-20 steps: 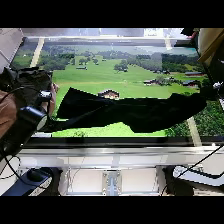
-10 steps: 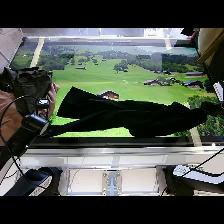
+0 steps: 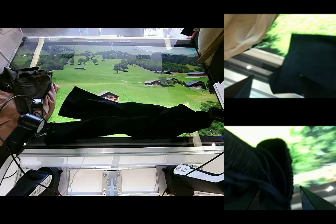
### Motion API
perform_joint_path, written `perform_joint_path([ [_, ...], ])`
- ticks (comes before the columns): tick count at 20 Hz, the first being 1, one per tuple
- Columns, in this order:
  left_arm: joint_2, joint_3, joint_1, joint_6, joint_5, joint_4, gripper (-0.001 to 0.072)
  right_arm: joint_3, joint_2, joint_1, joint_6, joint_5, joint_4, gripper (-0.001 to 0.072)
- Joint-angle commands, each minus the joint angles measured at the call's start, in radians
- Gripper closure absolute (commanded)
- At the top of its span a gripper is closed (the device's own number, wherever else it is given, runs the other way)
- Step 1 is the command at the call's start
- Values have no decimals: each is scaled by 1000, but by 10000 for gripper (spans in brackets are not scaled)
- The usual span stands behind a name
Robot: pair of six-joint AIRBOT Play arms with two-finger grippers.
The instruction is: Fold the clothes and pants, and hang the long-sleeved shirts on hangers.
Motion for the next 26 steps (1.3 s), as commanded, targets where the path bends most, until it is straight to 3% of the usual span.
perform_joint_path([
  [1,2,62,5,29,40,-49,-9,4,23,-11,-11,127,2,197],
  [2,1,117,5,60,82,-49,-9,16,47,-10,-5,132,2,199],
  [5,-43,327,22,134,375,-47,8,94,126,-10,42,86,62,199],
  [6,-103,404,43,158,396,-48,15,130,144,-10,50,48,118,199],
  [8,-300,590,90,302,323,-149,14,189,146,-3,50,8,264,200],
  [10,-549,801,118,504,145,-391,14,201,129,37,49,16,327,220],
  [11,-671,900,124,536,68,-465,17,201,116,70,49,39,327,227],
  [13,-860,1051,145,513,-1,-545,19,201,93,127,49,84,321,230],
  [15,-981,1138,187,543,0,-707,33,201,90,169,49,95,318,230],
  [19,-1093,1181,344,689,27,-1065,82,201,91,196,50,109,318,230],
  [22,-1106,1182,435,739,47,-1112,81,200,91,196,60,120,317,230],
  [26,-1116,1182,447,835,47,-1112,98,201,91,196,103,121,317,230],
])
